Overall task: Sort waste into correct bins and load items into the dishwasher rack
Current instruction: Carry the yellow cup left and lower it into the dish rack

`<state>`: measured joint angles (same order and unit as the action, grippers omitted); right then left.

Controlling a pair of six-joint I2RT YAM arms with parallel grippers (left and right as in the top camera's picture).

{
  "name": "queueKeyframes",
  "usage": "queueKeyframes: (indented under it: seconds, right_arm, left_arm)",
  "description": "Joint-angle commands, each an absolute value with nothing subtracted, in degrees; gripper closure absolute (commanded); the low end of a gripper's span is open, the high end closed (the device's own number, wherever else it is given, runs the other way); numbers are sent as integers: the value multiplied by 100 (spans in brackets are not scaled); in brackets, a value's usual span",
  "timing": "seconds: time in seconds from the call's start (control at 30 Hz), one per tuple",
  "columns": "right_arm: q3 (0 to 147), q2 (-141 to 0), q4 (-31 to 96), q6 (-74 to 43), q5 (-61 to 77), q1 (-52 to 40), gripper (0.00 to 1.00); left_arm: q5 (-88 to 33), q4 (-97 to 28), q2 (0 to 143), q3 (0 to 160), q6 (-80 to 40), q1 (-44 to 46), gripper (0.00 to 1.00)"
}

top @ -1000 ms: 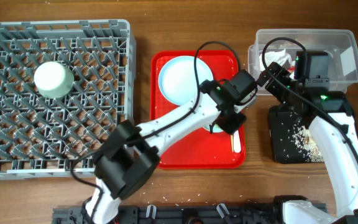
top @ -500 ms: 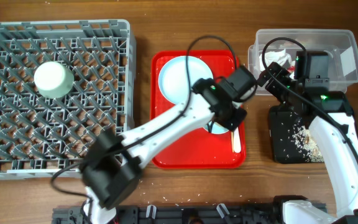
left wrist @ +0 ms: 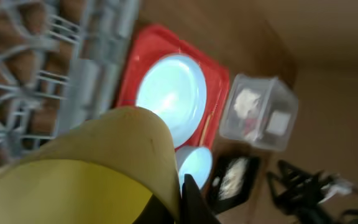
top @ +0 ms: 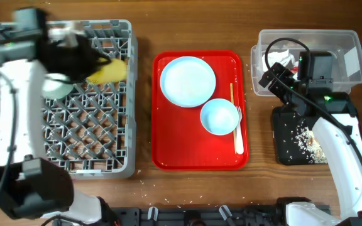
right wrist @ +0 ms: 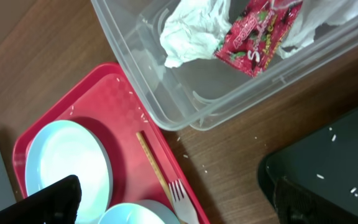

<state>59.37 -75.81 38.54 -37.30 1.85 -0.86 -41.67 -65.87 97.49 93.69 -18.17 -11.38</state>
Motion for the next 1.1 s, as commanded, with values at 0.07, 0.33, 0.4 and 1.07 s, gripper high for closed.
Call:
queueKeyframes:
  seconds: [0.07,0.33,0.4,1.07]
  right_arm:
    - [5935,-7605,3839,-3767,132,-67,0]
    - [5935,-7605,3839,-3771,132,-67,0]
    - [5935,-7605,3839,-3769,132,-67,0]
    - [5935,-7605,3839,-3769,132,-67,0]
  left_arm:
    - [-5725,-6707,9666,8560,-1369,-2698,96]
    - [-7026,-5492,9666,6506,-1374,-4281,96]
    - [-7140,-5485,9666,6357,-1374,-4617,96]
    - [-7859,-4735,10460,6213,-1372,-4974,94]
